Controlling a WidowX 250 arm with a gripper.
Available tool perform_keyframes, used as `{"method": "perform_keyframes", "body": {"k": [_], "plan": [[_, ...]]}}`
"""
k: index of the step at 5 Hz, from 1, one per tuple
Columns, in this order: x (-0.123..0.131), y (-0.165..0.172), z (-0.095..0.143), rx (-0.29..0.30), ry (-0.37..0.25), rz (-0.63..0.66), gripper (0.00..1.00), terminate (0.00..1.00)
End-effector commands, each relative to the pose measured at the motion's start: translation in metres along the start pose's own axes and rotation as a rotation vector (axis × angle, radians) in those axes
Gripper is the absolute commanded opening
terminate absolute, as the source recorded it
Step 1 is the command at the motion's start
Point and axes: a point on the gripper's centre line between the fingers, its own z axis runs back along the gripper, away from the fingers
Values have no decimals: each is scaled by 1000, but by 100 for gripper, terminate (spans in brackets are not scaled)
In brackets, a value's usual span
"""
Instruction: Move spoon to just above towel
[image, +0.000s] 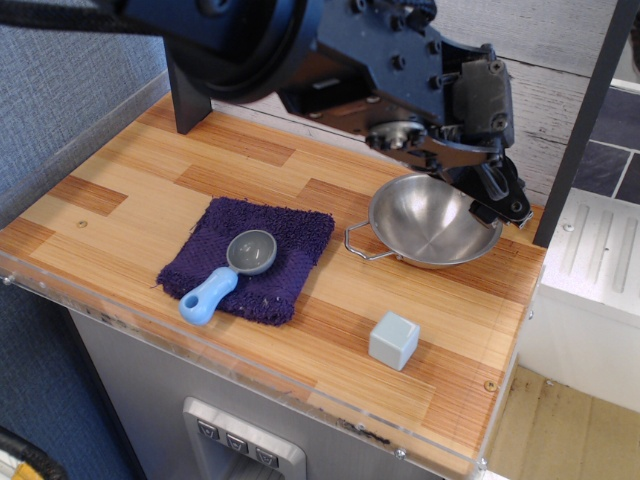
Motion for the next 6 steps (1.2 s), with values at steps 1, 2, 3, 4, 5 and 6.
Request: {"method": "perform_keyframes", "body": {"k": [1, 2, 3, 4, 5, 6], "plan": [[0, 0, 0, 0, 0, 0, 100, 0], [-11, 6, 10, 42, 29, 51, 100, 0], [-32, 14, 22, 86, 75, 85, 100, 0], [-54, 21, 26, 94, 131, 103, 100, 0], [-75, 30, 32, 106, 183, 119, 100, 0], [-104, 44, 43, 140, 221, 178, 100, 0]]}}
